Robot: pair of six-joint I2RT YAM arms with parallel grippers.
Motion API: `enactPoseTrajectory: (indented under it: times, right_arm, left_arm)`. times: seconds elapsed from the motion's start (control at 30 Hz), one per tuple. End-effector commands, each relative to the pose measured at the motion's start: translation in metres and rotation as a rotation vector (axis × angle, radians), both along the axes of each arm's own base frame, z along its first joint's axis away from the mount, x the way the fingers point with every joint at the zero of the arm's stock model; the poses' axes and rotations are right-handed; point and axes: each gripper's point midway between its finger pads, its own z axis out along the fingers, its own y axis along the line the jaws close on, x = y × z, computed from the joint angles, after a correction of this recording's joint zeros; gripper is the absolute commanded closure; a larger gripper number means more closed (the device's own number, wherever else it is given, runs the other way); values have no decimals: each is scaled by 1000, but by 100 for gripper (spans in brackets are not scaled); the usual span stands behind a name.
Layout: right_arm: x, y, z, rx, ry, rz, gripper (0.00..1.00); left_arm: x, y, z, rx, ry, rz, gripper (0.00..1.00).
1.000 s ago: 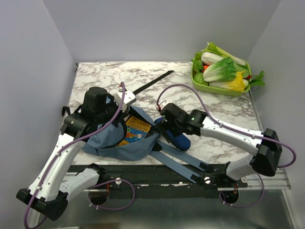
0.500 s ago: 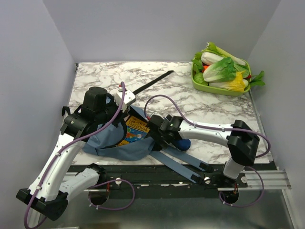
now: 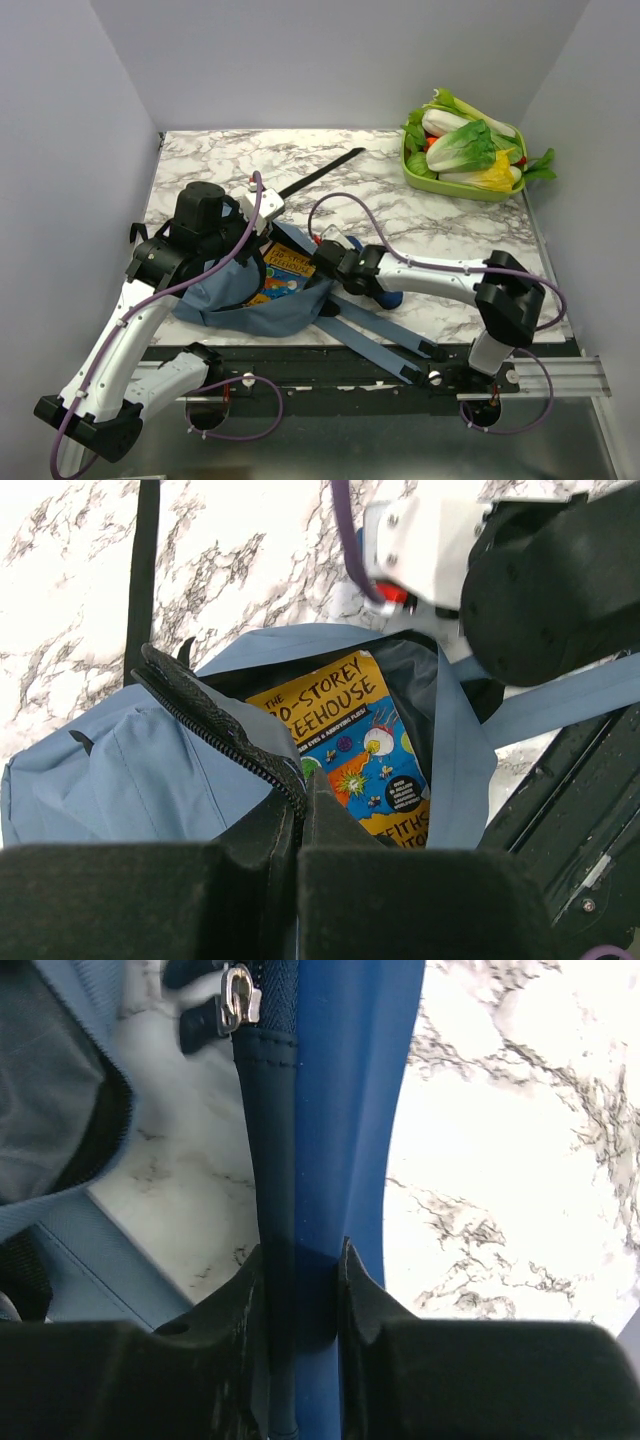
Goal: Pack the student bag
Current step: Pick up the stationery from the center of the board, then place the stationery in the student bag.
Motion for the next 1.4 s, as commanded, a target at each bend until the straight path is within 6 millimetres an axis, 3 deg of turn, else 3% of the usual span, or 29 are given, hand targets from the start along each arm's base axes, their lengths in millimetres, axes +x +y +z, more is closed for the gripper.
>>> enactPoseTrajectory:
  times: [0.0, 0.13, 0.2, 0.3, 0.43, 0.53, 0.57, 0.67, 0.7, 0.73, 0.77, 0.8, 0.9, 0.97, 1.13, 1.37]
  right_arm:
    - [13, -4, 45, 178, -83, -89, 78]
    - [15, 5, 106, 536, -14, -101, 77]
    - [-1, 30, 134, 753, 67, -17, 74]
    - [-21, 63, 155, 934, 214, 98, 69]
    - [-44, 100, 160, 1063, 421, 197, 68]
    - [-54, 124, 163, 1144, 551, 244, 68]
    - [-52, 131, 154, 1147, 594, 222, 68]
    - [-51, 144, 156, 1220, 724, 199, 69]
    - [-48, 149, 145, 1225, 781, 169, 70]
    - [-50, 150, 146, 1245, 847, 175, 70]
    - [-47, 155, 148, 1264, 874, 161, 72]
    - [-44, 160, 134, 1248, 921, 121, 73]
    - [-35, 166, 132, 1266, 1015, 44, 76]
    - [-23, 167, 118, 1270, 1075, -60, 80]
    - [17, 158, 99, 1311, 963, -329, 82]
    - [38, 146, 95, 1357, 746, -639, 91]
  left_arm:
    - [2, -10, 34, -76, -105, -33, 100]
    - [2, -10, 29, -75, -102, -33, 100]
    - [1, -10, 27, -75, -99, -36, 100]
    - [0, -10, 25, -76, -95, -40, 100]
    - [0, -11, 25, -78, -95, -40, 100]
    - [-1, -10, 25, -78, -95, -40, 100]
    - [-2, -10, 25, -78, -97, -41, 100]
    - [-3, -10, 23, -79, -95, -45, 100]
    - [-3, -10, 23, -82, -94, -45, 100]
    - [-4, -10, 22, -83, -91, -45, 100]
    - [-4, -11, 22, -86, -91, -49, 100]
    - [-4, -11, 22, -87, -91, -51, 100]
    - [-5, -12, 24, -93, -96, -54, 100]
    - [-5, -12, 24, -94, -93, -55, 100]
    - [-6, -12, 23, -92, -91, -55, 100]
    - [-5, -13, 21, -95, -87, -60, 100]
